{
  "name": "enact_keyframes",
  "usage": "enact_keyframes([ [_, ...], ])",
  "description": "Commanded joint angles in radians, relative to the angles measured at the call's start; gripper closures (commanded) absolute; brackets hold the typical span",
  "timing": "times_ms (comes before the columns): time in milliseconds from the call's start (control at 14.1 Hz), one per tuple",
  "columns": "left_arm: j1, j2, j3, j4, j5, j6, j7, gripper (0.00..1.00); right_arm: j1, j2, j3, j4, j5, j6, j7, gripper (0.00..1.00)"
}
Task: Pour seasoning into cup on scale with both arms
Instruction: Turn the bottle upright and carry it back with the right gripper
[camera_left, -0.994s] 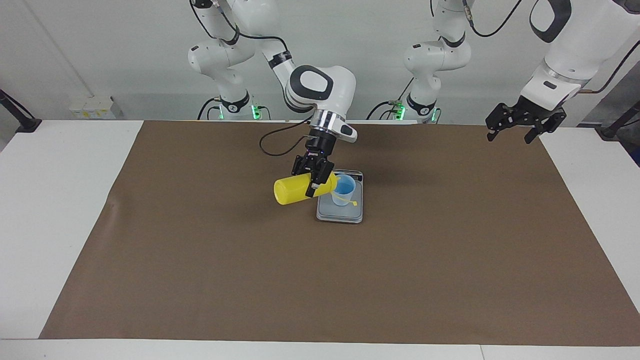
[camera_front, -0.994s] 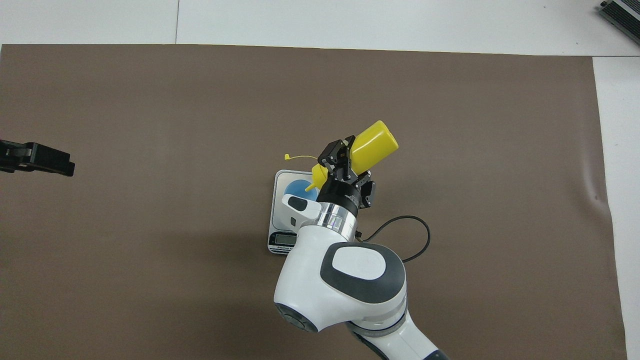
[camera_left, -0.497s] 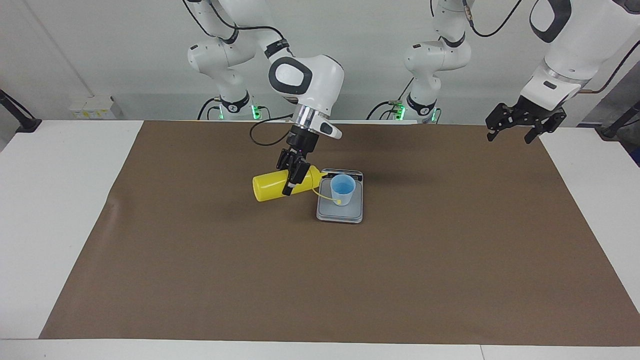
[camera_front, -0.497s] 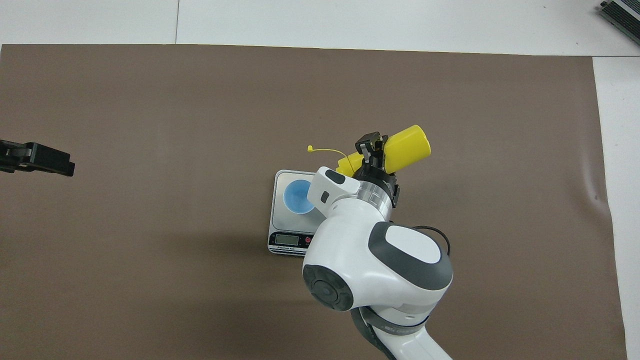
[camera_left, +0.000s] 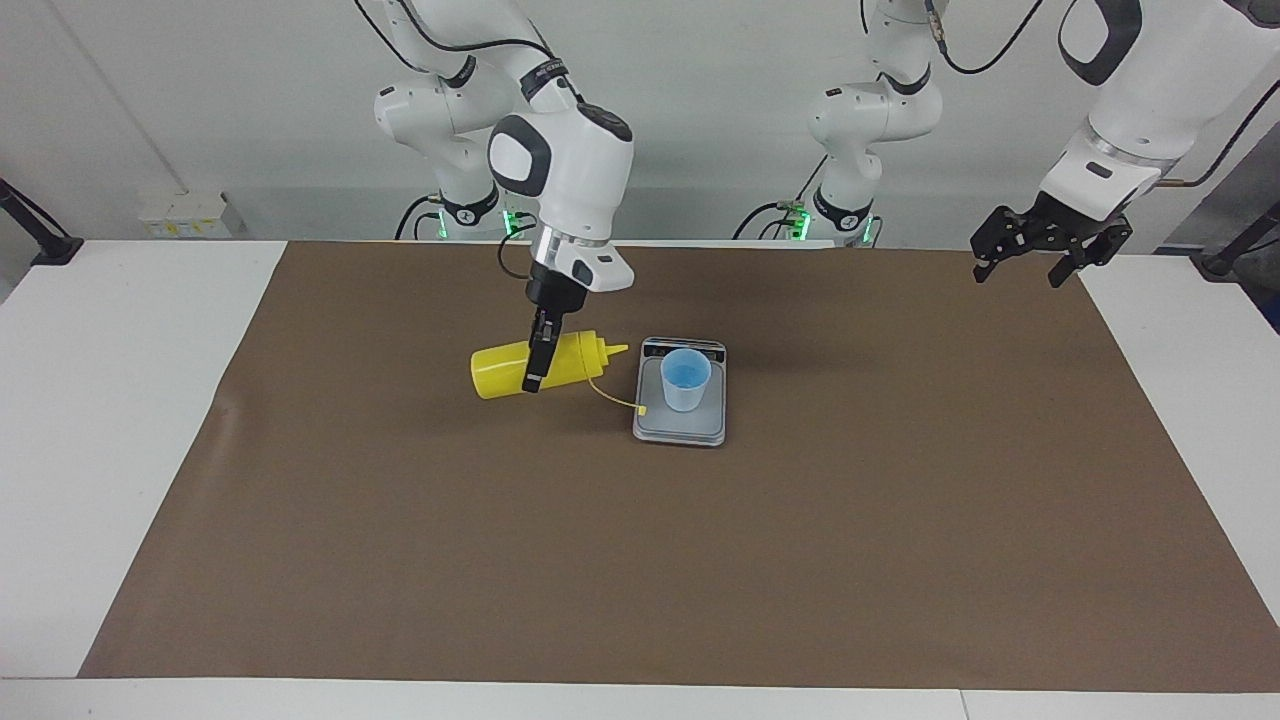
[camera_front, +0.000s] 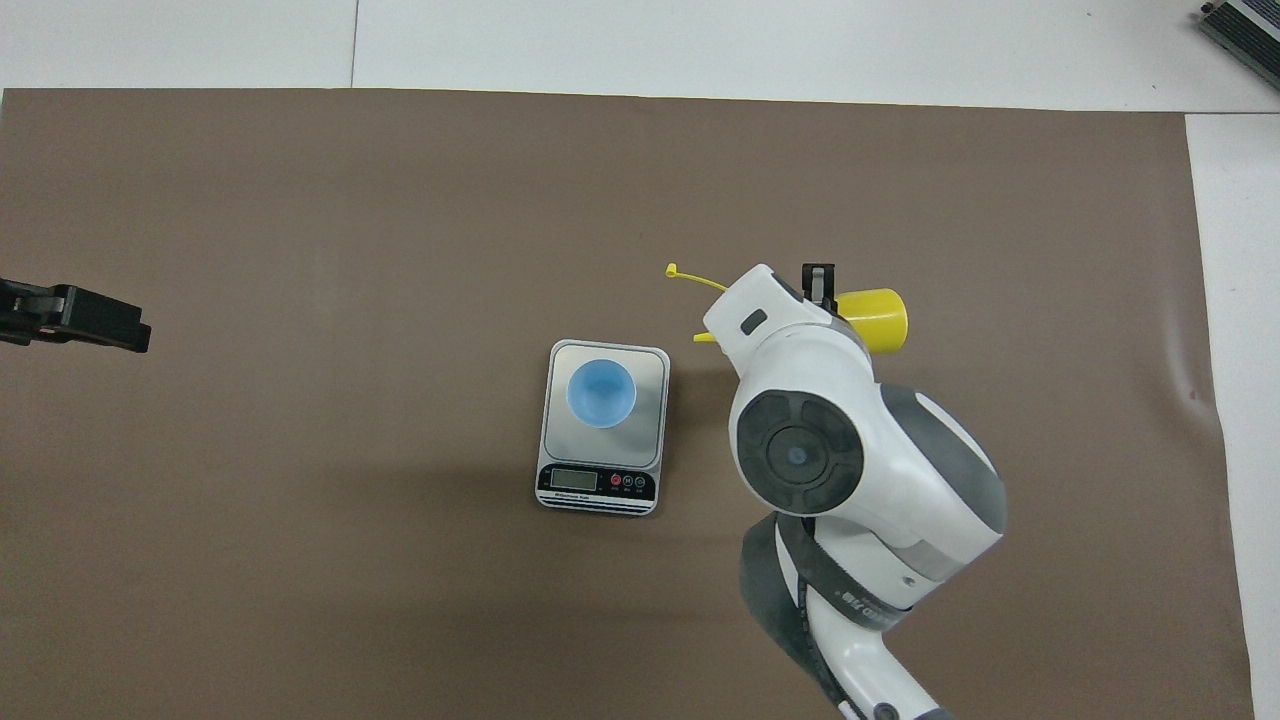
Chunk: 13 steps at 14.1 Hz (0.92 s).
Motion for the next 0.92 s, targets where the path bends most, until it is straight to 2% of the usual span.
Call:
enact_keyframes([
  [0,0.013,-0.027,-0.006,-0.031,0.019,0.000,-0.005,0.00,-0.091,-0.020,0.008,0.001,0.243,0.007,-0.094,1.00],
  [426,0.011,-0.029,-0.006,-0.035,0.019,0.015,0.003,0.00,-0.286,-0.008,0.007,-0.054,0.826,0.096,-0.457,1.00],
  [852,0.013,-0.029,-0.006,-0.035,0.019,0.010,-0.007,0.00,-0.398,0.004,0.004,-0.168,1.346,0.134,-0.853,1.00],
])
